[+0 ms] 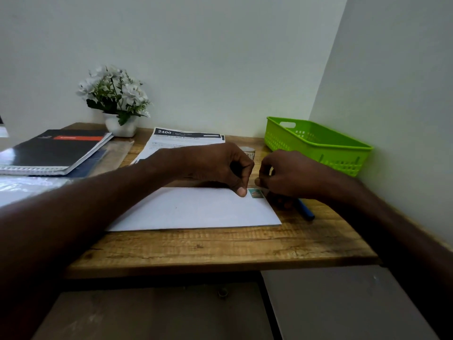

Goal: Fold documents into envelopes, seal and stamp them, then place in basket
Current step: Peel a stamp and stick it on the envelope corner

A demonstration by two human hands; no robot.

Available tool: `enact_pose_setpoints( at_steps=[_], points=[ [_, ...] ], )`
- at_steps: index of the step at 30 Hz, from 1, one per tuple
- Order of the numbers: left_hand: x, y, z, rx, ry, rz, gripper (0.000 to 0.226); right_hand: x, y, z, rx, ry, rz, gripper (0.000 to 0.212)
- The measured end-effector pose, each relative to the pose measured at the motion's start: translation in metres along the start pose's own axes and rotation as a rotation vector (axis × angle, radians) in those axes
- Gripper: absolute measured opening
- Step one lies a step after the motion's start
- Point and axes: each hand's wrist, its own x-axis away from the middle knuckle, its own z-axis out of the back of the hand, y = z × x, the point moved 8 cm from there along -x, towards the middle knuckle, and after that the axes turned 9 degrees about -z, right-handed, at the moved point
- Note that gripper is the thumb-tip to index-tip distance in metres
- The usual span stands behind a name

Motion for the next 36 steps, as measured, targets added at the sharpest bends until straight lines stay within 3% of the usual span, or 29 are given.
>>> enact_pose_setpoints(
  at_steps=[5,10,12,16,20,27,32,36],
  points=[
    [0.006,0.004,0.010,-0.034,0.058,-0.001,0.025,0.012,-0.006,0.006,0.155,0.180,0.015,0.017],
    [0.007,0.025,0.028,-0.167,0.261,-0.043,0.033,0.037,-0.014,0.007,0.055,0.529,0.063,0.009],
    [0.012,0.030,0.038,-0.316,0.334,-0.042,0.032,0.044,-0.017,-0.001,-0.036,0.576,0.163,0.009],
    [0.047,0.047,0.060,-0.607,0.452,0.006,0.014,0.045,-0.025,-0.022,-0.134,0.421,0.352,0.030],
    [0.117,0.048,0.060,-0.661,0.564,0.134,0.034,0.057,-0.041,-0.030,-0.077,0.258,0.473,0.045],
    [0.177,0.049,0.052,-0.831,0.713,0.244,0.023,0.037,-0.067,-0.033,0.119,0.025,0.460,0.061],
    [0.163,0.057,0.039,-0.933,0.675,0.232,0.024,0.030,-0.092,-0.030,0.294,-0.164,0.431,0.054],
    [0.173,0.054,0.045,-0.909,0.715,0.257,0.020,0.023,-0.102,-0.022,0.314,-0.161,0.409,0.042]
  ],
)
